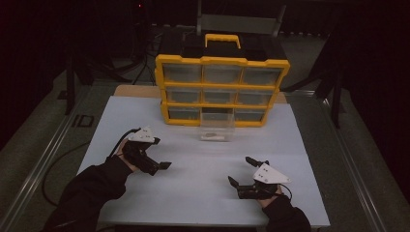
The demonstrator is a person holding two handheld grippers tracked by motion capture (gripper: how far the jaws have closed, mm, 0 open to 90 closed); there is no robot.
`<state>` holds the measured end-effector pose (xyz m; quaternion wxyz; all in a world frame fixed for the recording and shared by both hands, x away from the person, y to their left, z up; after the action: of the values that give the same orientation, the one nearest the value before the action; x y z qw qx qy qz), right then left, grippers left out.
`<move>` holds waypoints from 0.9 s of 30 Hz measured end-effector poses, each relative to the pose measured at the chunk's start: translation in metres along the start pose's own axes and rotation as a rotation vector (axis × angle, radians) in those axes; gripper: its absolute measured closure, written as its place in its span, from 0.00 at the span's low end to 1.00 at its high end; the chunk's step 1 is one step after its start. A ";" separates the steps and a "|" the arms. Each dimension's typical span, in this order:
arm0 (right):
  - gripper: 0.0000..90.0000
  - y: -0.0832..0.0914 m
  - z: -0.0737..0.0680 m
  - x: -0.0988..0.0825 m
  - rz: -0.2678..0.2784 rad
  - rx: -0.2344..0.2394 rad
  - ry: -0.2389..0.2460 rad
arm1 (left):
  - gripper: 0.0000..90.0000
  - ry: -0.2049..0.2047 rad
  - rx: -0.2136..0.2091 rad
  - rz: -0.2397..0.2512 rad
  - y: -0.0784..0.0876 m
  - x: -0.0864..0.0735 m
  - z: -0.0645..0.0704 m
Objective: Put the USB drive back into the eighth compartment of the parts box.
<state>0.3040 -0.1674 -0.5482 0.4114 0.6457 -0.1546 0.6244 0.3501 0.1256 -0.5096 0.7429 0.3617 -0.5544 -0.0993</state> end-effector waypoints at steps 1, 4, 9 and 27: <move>0.10 0.000 0.000 0.000 0.001 0.001 0.000 | 0.00 0.003 0.001 0.001 0.001 -0.003 0.000; 0.10 0.000 0.000 0.000 0.000 0.000 0.007 | 0.00 0.008 -0.002 0.007 0.005 -0.010 0.002; 0.10 0.000 0.000 0.000 0.000 -0.001 0.007 | 0.00 0.011 0.004 0.012 0.010 -0.023 0.006; 0.10 -0.002 0.000 -0.002 -0.011 0.001 0.009 | 0.00 0.069 0.036 0.039 0.027 -0.074 0.008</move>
<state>0.3048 -0.1665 -0.5505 0.4152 0.6438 -0.1490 0.6253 0.3090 0.1823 -0.5462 0.7568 0.3675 -0.5370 -0.0621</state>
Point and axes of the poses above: each handheld gripper's, and its own axes: y roughly backward along the jaws, x roughly out of its top, z roughly to its right, the point moved 8 cm from there along -y, roughly forward along the jaws, and after that the axes turned 3 degrees about -x, right-handed, at the moved point
